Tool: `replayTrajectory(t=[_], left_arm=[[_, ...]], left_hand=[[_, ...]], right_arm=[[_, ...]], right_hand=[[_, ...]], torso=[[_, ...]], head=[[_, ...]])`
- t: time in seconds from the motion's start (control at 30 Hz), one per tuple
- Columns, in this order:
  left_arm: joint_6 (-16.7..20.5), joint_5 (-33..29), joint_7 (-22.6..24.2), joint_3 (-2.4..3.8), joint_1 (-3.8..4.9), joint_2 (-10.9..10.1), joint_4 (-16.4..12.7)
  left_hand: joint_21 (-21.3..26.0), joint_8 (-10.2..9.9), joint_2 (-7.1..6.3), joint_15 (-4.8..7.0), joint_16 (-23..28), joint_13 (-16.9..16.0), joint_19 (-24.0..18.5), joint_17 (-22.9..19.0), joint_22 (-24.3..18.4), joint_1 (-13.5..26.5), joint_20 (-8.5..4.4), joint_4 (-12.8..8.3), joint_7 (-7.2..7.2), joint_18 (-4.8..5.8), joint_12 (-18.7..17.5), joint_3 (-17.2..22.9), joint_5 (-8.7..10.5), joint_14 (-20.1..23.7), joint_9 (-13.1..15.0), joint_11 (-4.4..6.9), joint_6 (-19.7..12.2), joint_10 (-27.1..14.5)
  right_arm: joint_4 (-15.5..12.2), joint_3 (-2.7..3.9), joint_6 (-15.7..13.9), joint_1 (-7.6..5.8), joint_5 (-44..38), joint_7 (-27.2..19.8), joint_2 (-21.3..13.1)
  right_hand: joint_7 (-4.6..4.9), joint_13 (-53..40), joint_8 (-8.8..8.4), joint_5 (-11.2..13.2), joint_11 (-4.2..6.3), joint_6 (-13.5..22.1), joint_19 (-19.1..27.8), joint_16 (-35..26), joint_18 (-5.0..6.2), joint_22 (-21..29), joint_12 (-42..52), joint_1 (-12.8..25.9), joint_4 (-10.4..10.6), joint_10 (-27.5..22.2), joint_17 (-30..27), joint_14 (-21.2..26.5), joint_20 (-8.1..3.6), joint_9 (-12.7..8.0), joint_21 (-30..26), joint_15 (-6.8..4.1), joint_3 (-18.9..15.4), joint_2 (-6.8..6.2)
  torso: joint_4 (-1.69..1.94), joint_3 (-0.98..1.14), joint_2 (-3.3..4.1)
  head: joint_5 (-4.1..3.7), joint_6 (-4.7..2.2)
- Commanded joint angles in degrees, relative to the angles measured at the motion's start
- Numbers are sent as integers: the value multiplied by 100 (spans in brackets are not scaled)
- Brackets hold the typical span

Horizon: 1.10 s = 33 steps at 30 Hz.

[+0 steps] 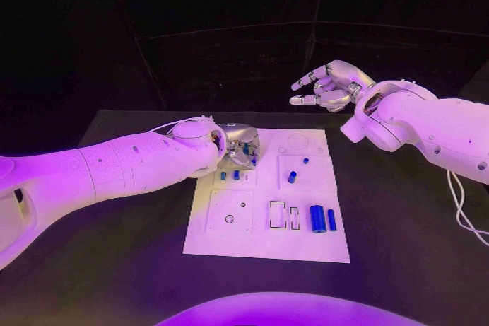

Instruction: Assemble the parts on the task board

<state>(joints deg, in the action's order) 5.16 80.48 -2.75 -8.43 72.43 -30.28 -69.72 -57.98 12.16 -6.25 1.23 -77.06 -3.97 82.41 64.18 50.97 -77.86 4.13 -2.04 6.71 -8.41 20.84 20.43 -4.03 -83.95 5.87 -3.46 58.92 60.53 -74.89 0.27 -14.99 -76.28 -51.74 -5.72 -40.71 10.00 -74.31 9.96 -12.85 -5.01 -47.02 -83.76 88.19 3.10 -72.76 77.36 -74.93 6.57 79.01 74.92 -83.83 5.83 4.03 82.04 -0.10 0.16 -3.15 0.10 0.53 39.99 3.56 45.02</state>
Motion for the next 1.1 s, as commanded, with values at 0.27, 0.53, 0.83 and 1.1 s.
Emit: replayTrajectory(t=[0.27, 0.53, 0.83, 1.1], left_arm=[[-124, 87, -43, -15, -40, 47, 68], [53, -59, -13, -14, -48, -1, 53], [389, -357, 117, 30, -49, -253, -237], [580, -612, 264, 197, -52, -633, -597]], left_hand=[[-23, -48, 162, 67, -59, 12, 39, -37, 29, 26, -37, -61, -20, 101, -155, 288, 11, -164, -22, 48, 274, 302], [-25, -85, 275, 71, -77, 10, 43, -47, 50, -33, -50, -154, -2, 104, -255, 500, 23, -162, -34, 51, 338, 385], [-33, -105, 240, 63, -78, 10, 45, -54, 65, -17, -47, -182, 14, 109, -283, 526, 27, -159, -42, 38, 333, 390], [-31, -115, 227, 58, -84, 10, 45, -48, 65, -8, -44, -194, 22, 109, -299, 543, 26, -160, -46, 32, 333, 393]], right_arm=[[-1, 4, 42, -12, -2, -53, 16], [-4, 4, 42, -12, -2, -53, 14], [0, 4, 42, -12, -2, -55, 14], [-6, 4, 42, -12, -2, -57, 1]], right_hand=[[-4, 1, 39, -41, 15, 40, 21, -36, 32, -2, -20, -5, -8, -34, 1081, -513, 23, -9, -27, 35, -35, 73], [-4, 1, 39, -41, 15, 40, 21, -36, 32, -2, -20, -5, -8, -34, 1081, -513, 23, -9, -27, 35, -35, 73], [-4, 1, 39, -41, 15, 40, 21, -36, 32, -2, -20, -5, -8, -34, 1081, -513, 23, -9, -27, 35, -35, 73], [-4, 1, 39, -41, 15, 40, 21, -36, 32, -2, -20, -5, -8, -34, 1081, -513, 23, -9, -27, 35, -35, 73]], torso=[[1, 5, -1], [3, -3, -3], [14, 2, -11], [21, -2, -8]], head=[[-12, 1], [-20, -12], [-20, -34], [-25, -37]])
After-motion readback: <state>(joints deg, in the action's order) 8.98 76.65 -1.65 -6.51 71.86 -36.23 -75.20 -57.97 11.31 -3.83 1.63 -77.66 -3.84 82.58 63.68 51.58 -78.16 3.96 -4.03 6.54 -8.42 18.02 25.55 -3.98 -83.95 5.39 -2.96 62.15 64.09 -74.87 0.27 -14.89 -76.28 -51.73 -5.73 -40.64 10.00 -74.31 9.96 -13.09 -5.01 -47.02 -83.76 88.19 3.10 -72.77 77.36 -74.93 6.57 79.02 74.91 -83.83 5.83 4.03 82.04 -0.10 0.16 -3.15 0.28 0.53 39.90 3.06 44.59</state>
